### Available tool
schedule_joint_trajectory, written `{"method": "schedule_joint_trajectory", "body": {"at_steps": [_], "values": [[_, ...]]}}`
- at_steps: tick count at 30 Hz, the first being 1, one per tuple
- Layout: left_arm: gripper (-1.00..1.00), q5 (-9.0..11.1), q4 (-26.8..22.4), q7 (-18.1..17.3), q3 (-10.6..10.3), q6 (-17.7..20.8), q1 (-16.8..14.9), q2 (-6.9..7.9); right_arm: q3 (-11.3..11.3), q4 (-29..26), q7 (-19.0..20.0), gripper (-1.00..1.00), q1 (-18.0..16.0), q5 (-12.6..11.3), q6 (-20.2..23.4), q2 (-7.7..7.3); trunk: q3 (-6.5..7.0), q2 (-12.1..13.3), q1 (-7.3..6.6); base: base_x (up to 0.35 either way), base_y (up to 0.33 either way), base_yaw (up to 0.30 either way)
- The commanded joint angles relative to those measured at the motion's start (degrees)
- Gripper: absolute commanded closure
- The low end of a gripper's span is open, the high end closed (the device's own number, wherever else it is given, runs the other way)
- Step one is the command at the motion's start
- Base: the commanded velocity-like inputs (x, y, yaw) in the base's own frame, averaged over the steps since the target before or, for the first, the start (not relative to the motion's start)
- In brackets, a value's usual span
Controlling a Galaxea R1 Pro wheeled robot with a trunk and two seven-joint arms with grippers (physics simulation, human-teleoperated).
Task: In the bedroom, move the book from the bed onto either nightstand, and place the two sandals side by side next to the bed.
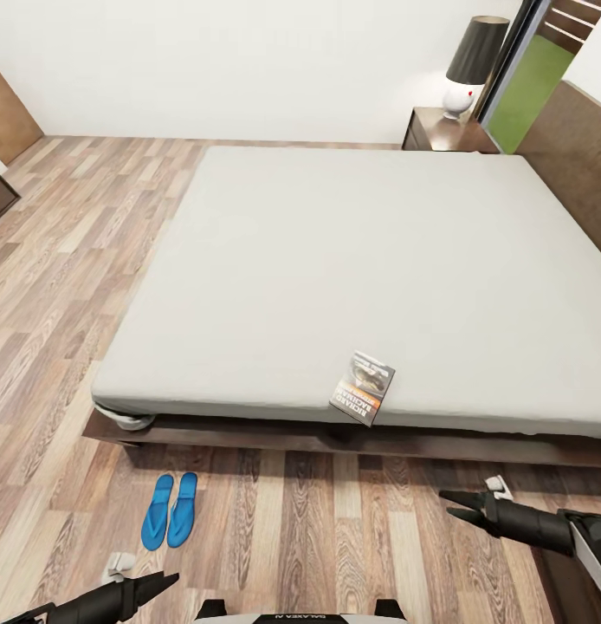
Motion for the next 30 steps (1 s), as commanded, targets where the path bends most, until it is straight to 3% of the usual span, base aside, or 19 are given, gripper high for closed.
{"method": "schedule_joint_trajectory", "body": {"at_steps": [1,2,6,8,14,25,27,30], "values": [[-1.0,-0.56,-0.03,-0.12,0.49,-0.17,-0.02,0.0,-0.01,-0.09,-0.01,-1.0,-0.07,-0.13,0.57,0.43,-0.03,-0.02,0.0,0.0,0.0,0.0],[-1.0,-0.56,-0.04,-0.11,0.5,-0.17,-0.02,0.0,0.0,-0.1,-0.05,-1.0,-0.08,-0.11,0.59,0.89,-0.03,-0.02,0.0,0.0,0.0,0.0],[-1.0,-0.56,-0.03,-0.15,0.49,-0.17,-0.02,-0.03,0.02,-0.2,-0.23,-1.0,-0.2,0.0,0.63,5.25,-0.03,-0.02,0.0,0.0,0.0,0.0],[-1.0,-0.56,-0.02,-0.14,0.53,-0.17,-0.02,-0.39,-0.01,-0.22,-0.27,-1.0,-0.23,-0.02,0.61,6.49,-0.03,-0.02,0.0,0.0,0.0,0.0],[-1.0,-0.52,-0.13,-0.04,0.62,-0.1,-0.02,-1.17,-0.06,-0.68,-0.37,-1.0,-0.31,-0.11,0.52,8.72,-0.03,-0.02,0.0,0.0,0.0,0.0],[-1.0,-0.4,-0.18,-0.1,0.74,0.24,-0.02,-1.24,-0.65,-2.18,-0.43,-1.0,-0.34,-0.46,0.15,10.55,-0.03,-0.02,0.0,0.0,0.0,0.0],[-1.0,-0.39,-0.18,-0.1,1.01,0.26,-0.02,-1.26,-2.33,-1.98,-0.48,-1.0,-0.34,-0.48,0.16,10.56,-0.03,-0.02,0.0,0.0,0.0,0.0],[-1.0,-0.39,-0.14,-0.1,1.91,0.27,-0.02,-1.27,-8.53,-1.72,-3.06,-1.0,-0.33,-0.48,0.17,10.56,-0.03,-0.02,0.0,0.0,0.0,0.0]]}}
